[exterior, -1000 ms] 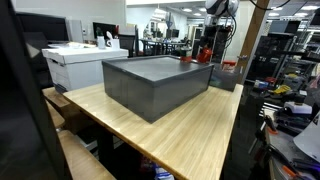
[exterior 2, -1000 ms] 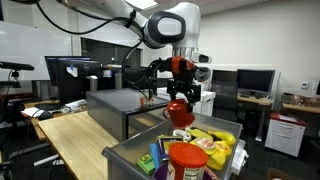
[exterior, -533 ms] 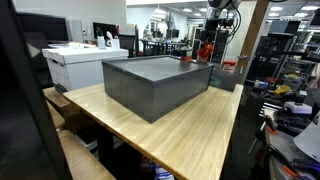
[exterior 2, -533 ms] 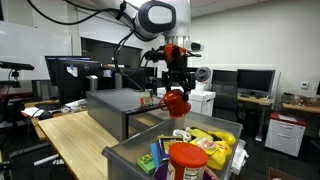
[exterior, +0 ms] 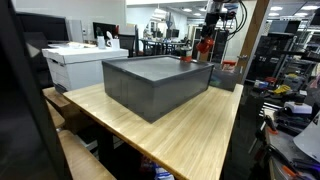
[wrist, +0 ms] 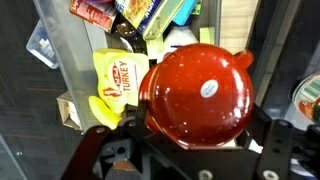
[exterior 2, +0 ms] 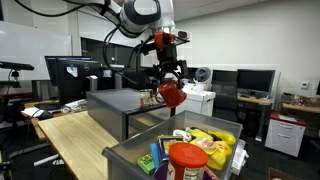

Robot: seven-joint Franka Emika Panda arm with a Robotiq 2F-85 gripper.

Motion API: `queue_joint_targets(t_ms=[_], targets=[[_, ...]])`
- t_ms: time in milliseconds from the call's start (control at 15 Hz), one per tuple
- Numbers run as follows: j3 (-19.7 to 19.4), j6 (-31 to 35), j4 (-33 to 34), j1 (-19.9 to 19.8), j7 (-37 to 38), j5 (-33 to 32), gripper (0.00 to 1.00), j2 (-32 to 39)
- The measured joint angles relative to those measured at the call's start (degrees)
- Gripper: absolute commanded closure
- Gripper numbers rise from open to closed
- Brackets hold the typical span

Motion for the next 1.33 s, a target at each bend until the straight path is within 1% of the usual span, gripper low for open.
queue_joint_targets(t_ms=[333, 867, 1067, 1133, 1333], targets=[[-0.04, 1.51, -3.52, 2.92, 0.52, -4.15, 0.33, -3.81], [0.24, 2.91, -7.86, 6.7, 4.24, -10.79, 0.33, -9.64], [0.86, 2.93, -9.29, 7.78, 6.02, -13.82, 0.33, -11.59], [1.58, 2.93, -10.3, 8.51, 7.53, -16.05, 0.33, -12.74], [2.52, 2.92, -11.29, 9.33, 8.97, -18.25, 0.33, -13.72]])
